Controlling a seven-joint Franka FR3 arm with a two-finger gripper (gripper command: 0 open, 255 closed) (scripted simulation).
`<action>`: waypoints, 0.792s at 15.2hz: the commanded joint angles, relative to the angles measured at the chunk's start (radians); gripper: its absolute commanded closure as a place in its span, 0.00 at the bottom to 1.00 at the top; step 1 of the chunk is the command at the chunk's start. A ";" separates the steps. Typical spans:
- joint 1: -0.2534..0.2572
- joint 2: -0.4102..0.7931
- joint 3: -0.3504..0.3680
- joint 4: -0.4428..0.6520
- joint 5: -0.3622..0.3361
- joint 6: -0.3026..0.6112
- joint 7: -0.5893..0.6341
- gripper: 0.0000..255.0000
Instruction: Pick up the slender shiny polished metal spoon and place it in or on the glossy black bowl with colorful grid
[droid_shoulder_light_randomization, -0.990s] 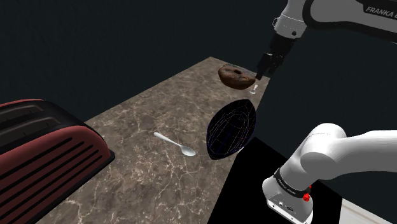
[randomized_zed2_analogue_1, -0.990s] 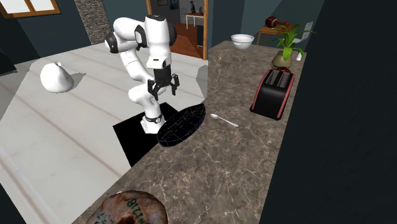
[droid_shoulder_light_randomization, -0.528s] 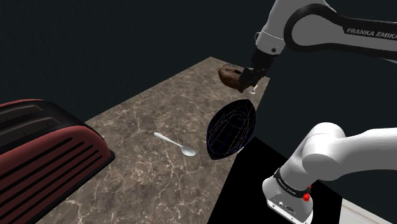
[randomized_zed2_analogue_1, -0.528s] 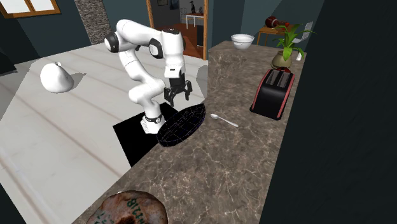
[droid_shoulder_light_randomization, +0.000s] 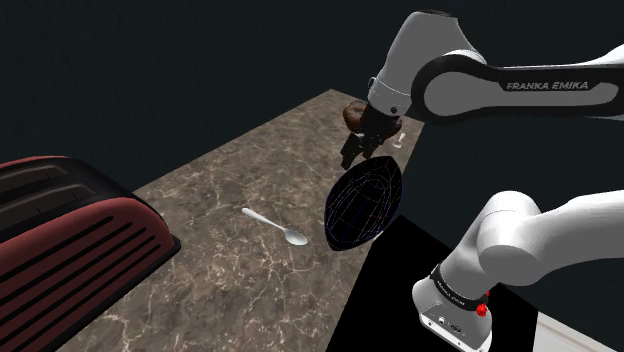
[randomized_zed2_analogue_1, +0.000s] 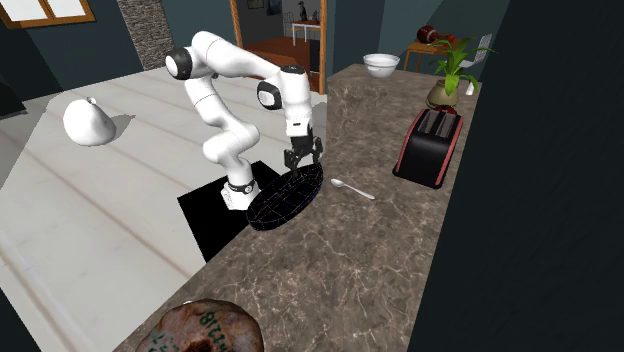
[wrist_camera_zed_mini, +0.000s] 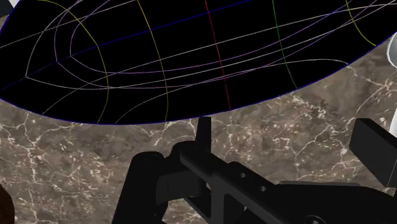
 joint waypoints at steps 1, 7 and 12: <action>0.017 0.055 0.029 -0.003 0.022 0.074 0.024 0.00; 0.063 0.211 0.118 -0.003 0.070 0.270 0.095 0.00; 0.084 0.367 0.196 0.035 0.076 0.426 0.165 0.00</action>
